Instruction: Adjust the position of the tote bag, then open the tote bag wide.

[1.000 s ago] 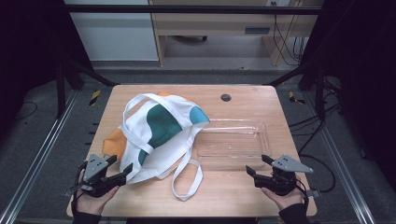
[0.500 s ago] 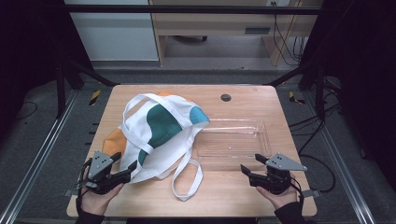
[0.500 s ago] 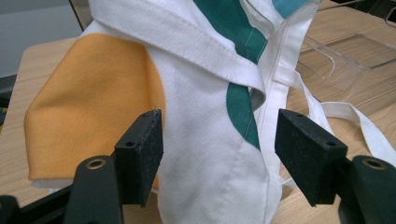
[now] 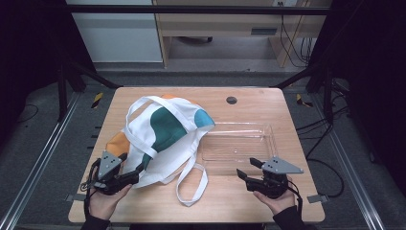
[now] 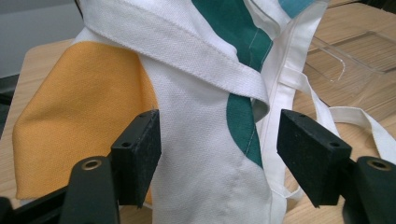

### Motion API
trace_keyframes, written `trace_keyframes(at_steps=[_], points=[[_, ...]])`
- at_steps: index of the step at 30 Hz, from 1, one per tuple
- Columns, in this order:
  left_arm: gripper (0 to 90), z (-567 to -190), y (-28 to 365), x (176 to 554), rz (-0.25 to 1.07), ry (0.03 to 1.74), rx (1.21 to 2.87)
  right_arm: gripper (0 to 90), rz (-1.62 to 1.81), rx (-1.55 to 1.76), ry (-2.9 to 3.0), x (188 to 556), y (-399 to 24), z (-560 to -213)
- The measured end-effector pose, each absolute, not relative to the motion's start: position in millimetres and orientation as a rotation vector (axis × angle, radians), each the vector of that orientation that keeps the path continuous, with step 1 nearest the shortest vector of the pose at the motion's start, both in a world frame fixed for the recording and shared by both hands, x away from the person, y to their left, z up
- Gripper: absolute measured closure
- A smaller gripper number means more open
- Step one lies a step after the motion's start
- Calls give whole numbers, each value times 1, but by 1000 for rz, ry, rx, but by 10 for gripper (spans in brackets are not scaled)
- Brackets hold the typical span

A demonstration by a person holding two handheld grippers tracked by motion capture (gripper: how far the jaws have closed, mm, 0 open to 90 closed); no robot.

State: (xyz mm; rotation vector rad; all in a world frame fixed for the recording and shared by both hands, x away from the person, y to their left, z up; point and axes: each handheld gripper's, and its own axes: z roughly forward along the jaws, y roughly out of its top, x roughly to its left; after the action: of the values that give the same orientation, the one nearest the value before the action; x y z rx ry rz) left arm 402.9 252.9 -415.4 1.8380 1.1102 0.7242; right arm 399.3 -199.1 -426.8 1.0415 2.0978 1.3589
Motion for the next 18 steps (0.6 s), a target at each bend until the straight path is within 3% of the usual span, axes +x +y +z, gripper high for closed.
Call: trace_keyframes(at_steps=[18], points=[[213, -425, 250, 409, 749, 1141, 1903, 403, 1412, 950, 2216, 406, -147, -430]])
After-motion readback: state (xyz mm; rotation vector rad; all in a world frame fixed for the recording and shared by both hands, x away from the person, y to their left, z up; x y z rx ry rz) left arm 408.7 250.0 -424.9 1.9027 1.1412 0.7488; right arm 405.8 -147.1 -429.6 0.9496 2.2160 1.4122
